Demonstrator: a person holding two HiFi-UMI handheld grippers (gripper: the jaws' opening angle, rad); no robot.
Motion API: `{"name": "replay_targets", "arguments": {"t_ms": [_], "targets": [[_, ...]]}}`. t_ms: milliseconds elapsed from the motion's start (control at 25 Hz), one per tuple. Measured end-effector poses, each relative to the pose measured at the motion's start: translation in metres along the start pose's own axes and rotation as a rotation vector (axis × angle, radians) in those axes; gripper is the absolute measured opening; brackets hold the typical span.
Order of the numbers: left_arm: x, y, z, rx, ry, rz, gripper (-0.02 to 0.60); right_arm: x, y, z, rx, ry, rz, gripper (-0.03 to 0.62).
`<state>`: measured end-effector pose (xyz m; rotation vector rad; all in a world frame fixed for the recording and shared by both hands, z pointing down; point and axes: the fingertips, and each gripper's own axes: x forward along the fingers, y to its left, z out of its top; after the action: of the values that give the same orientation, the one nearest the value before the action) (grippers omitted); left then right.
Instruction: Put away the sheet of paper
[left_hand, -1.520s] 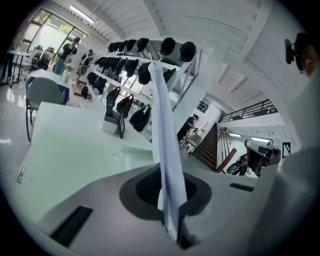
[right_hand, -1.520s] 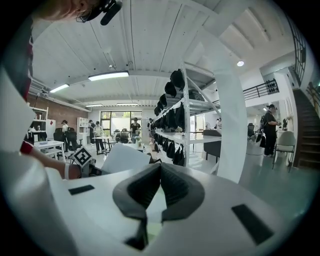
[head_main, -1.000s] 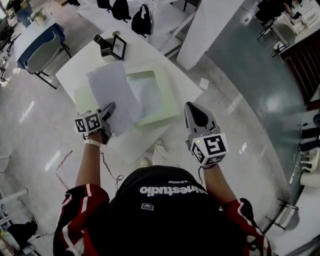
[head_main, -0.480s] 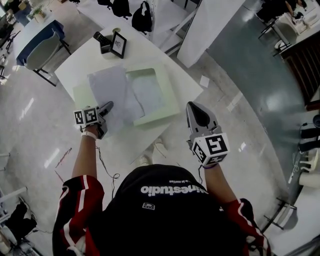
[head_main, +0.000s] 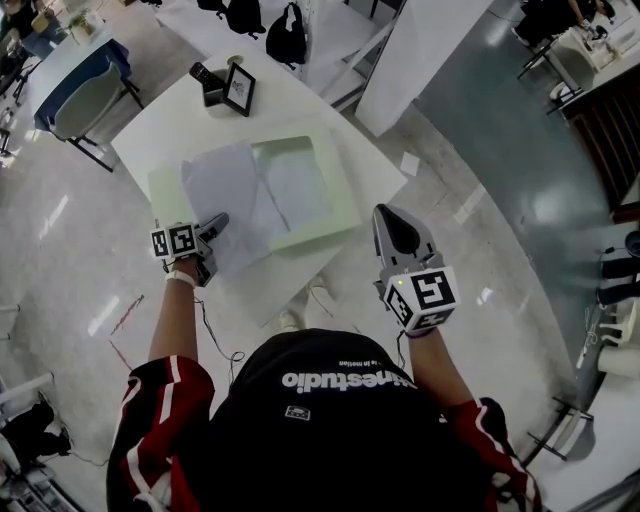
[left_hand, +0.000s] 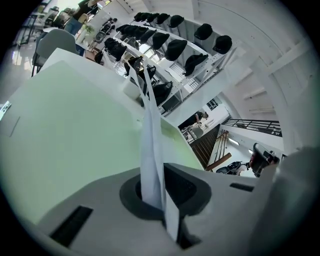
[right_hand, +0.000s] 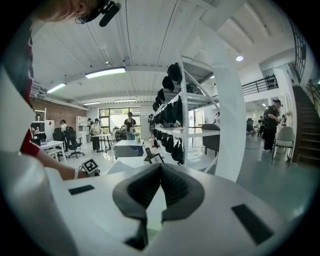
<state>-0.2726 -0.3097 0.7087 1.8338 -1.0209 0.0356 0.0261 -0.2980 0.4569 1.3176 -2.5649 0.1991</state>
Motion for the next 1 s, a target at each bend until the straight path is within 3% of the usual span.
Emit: {"name": "replay_targets", "arguments": {"t_ms": [440,1000], "targets": [[-0.004,0.014,-0.013,-0.100,-0.028,0.008,0.005,-0.002,0.007,0.000,-0.002,-0.006,-0.003,-0.008],[0.021,-0.003,0.002,-0.064,0.046,-0.025,0.005,-0.009,0.001,0.002,-0.001,-0.007,-0.016,-0.008]]}}
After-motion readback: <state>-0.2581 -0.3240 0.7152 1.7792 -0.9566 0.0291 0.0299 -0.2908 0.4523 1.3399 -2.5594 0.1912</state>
